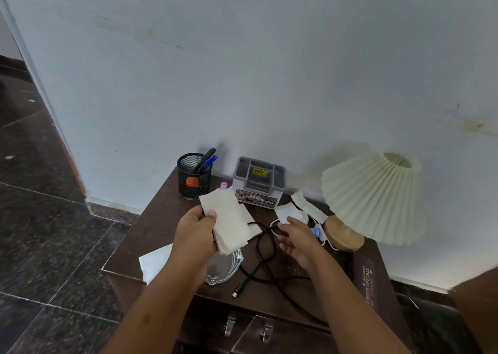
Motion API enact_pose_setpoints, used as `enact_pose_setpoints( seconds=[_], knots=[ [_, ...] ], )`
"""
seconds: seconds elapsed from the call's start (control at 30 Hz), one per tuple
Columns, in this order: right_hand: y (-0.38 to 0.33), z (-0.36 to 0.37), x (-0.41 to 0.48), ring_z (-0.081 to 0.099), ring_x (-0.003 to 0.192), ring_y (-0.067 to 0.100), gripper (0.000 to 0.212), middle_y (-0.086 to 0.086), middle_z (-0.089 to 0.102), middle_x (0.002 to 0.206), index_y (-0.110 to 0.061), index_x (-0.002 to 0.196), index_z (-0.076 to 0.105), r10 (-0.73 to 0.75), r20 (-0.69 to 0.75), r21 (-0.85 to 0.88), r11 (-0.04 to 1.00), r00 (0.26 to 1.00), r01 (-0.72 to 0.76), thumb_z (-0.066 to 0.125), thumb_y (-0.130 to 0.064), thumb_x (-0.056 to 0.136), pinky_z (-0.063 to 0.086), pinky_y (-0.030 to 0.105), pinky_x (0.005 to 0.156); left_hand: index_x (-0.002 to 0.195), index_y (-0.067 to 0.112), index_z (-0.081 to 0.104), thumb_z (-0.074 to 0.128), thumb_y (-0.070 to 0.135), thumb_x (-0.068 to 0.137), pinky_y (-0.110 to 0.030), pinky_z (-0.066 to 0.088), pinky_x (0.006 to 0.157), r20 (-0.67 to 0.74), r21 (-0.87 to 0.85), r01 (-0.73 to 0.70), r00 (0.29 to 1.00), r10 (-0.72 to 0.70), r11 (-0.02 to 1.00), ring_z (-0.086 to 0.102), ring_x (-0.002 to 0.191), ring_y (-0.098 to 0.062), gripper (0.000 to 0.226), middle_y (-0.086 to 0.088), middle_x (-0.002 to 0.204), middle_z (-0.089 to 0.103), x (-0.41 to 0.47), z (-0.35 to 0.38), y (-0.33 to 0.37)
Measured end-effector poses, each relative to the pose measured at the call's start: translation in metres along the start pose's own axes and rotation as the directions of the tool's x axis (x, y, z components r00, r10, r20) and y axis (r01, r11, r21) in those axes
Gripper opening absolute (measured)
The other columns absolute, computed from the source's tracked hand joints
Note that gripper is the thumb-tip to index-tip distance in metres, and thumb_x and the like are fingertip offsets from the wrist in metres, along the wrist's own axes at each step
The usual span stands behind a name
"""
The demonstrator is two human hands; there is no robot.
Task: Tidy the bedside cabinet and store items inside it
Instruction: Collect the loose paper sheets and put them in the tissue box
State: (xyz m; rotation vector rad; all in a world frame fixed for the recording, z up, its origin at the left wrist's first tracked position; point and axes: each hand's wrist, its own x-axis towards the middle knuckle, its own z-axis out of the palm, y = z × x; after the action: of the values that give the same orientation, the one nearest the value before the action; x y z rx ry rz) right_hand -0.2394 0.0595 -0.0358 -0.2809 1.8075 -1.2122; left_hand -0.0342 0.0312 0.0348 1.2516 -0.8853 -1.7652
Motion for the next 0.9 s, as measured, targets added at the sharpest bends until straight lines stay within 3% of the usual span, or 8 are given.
enact_pose_setpoints(
  seconds=[0.13, 0.23, 0.37, 0.43, 0.5, 0.57, 0.73, 0.9],
  knots=[
    [-0.008, -0.005, -0.007, 0.051, 0.074, 0.009, 0.033, -0.002, 0.056, 0.086, -0.017, 0.125, 0.059, -0.127, -0.077, -0.018, 0.992, 0.989, 0.126, 0.054, -0.010, 0.093, 0.046, 0.023, 0.061, 0.111, 0.015, 0.054, 0.042, 0.010, 0.099, -0.042, 0.050, 0.085, 0.017, 0.011, 0.008, 1.000, -0.008, 1.000, 0.059, 0.102, -0.025, 0.017, -0.006, 0.108, 0.061, 0.000, 0.001, -0.002],
    [-0.023, -0.006, -0.025, 0.052, 0.073, 0.006, 0.026, -0.009, 0.058, 0.077, -0.016, 0.113, 0.069, -0.400, -0.149, -0.200, 0.908, 0.904, 0.369, 0.056, -0.014, 0.091, 0.047, 0.023, 0.069, 0.109, 0.013, 0.054, 0.042, 0.009, 0.099, -0.042, 0.051, 0.085, 0.018, 0.001, 0.035, 0.999, -0.035, 0.999, 0.059, 0.104, -0.027, 0.015, -0.008, 0.110, 0.062, 0.001, -0.001, -0.003],
    [-0.033, 0.011, -0.076, 0.051, 0.095, -0.001, 0.024, -0.012, 0.063, 0.100, -0.014, 0.107, 0.072, -0.830, 0.010, -0.567, 0.455, 0.558, 0.687, 0.059, -0.008, 0.089, 0.035, 0.009, 0.085, 0.112, 0.008, 0.054, 0.041, 0.009, 0.100, -0.042, 0.052, 0.081, 0.015, -0.046, 0.072, 0.997, -0.072, 0.996, 0.061, 0.098, -0.026, 0.018, -0.010, 0.106, 0.063, 0.001, -0.001, -0.001],
    [-0.030, 0.024, -0.103, 0.045, 0.106, -0.002, 0.027, -0.016, 0.055, 0.112, -0.013, 0.112, 0.069, -0.875, 0.191, -0.635, 0.236, 0.445, 0.736, 0.057, -0.005, 0.090, 0.026, -0.002, 0.090, 0.107, 0.009, 0.054, 0.040, 0.010, 0.100, -0.038, 0.053, 0.072, 0.015, -0.078, 0.082, 0.997, -0.081, 0.994, 0.062, 0.090, -0.024, 0.016, -0.009, 0.099, 0.063, -0.001, -0.001, 0.000],
    [-0.023, 0.036, -0.118, 0.052, 0.106, 0.007, 0.027, -0.012, 0.060, 0.121, -0.009, 0.110, 0.069, -0.854, 0.354, -0.685, 0.042, 0.382, 0.728, 0.056, -0.003, 0.088, 0.031, 0.005, 0.095, 0.104, 0.010, 0.055, 0.040, 0.010, 0.101, -0.036, 0.053, 0.067, 0.016, -0.107, 0.078, 0.997, -0.077, 0.991, 0.062, 0.087, -0.023, 0.016, -0.009, 0.098, 0.064, -0.004, 0.000, 0.002],
    [-0.013, 0.044, -0.123, 0.059, 0.101, 0.016, 0.024, -0.004, 0.064, 0.122, -0.008, 0.105, 0.070, -0.810, 0.468, -0.704, -0.100, 0.353, 0.704, 0.061, -0.002, 0.084, 0.039, 0.014, 0.090, 0.106, 0.009, 0.057, 0.040, 0.009, 0.100, -0.036, 0.054, 0.069, 0.004, -0.140, 0.068, 0.998, -0.068, 0.988, 0.062, 0.086, -0.023, 0.018, -0.011, 0.099, 0.065, -0.004, -0.001, 0.003],
    [0.003, 0.054, -0.117, 0.062, 0.099, 0.011, 0.039, -0.007, 0.064, 0.121, -0.017, 0.105, 0.072, -0.691, 0.598, -0.675, -0.160, 0.407, 0.721, 0.082, -0.014, 0.067, 0.052, 0.018, 0.087, 0.122, 0.008, 0.057, 0.042, 0.013, 0.100, -0.045, 0.054, 0.083, -0.039, -0.160, 0.056, 0.997, -0.063, 0.985, 0.062, 0.103, -0.031, 0.027, -0.016, 0.114, 0.065, -0.002, -0.004, 0.003],
    [0.005, 0.060, -0.117, 0.064, 0.103, 0.010, 0.043, -0.005, 0.067, 0.115, -0.014, 0.102, 0.071, -0.719, 0.556, -0.680, -0.107, 0.416, 0.726, 0.083, -0.011, 0.061, 0.045, 0.012, 0.088, 0.125, 0.010, 0.055, 0.042, 0.039, 0.098, -0.043, 0.054, 0.081, -0.078, -0.240, 0.058, 0.994, -0.079, 0.969, 0.063, 0.105, -0.033, 0.042, -0.015, 0.118, 0.064, 0.000, -0.006, 0.006]
  ],
)
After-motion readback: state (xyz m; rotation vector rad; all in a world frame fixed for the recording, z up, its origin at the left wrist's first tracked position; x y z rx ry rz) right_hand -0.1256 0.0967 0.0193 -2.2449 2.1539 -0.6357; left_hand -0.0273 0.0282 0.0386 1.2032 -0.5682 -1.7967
